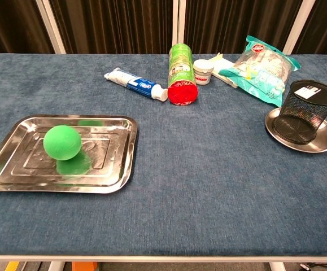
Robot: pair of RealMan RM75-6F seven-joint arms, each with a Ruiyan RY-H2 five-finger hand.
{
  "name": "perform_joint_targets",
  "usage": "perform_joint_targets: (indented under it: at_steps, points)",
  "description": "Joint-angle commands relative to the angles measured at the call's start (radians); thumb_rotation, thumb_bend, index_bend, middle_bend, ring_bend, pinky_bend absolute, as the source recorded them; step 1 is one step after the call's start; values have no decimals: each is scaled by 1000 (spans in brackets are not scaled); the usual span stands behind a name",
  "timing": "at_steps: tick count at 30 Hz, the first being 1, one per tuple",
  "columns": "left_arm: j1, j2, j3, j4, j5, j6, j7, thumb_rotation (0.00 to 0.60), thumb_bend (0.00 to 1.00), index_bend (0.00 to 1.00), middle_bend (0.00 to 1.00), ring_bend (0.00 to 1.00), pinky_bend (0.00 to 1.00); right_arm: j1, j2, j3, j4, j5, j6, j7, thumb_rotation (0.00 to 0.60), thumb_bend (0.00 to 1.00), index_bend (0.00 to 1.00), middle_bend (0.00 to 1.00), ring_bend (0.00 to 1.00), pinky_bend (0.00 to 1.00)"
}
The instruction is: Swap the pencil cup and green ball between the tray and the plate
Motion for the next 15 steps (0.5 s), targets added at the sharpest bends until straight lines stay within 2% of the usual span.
perform_joint_targets:
  at_steps: [1,3,5,15]
  points:
    - [82,-8,26,78,-12,36,-64,378,161,146,104,52,164,-19,-60,-15,56,-17,0,12,600,13,0,0,0,0]
    - [94,-9,27,91,-13,27,-88,308,161,144,104,52,161,-12,-71,-8,64,-18,-10,11,600,15,0,0,0,0]
    - [102,-10,27,104,-6,17,-102,294,162,144,104,52,161,-6,-78,1,66,-23,-12,10,600,17,0,0,0,0]
    - [111,-21,22,120,38,-38,-117,305,163,144,105,52,163,3,-80,8,50,-43,-27,-5,600,20,0,0,0,0]
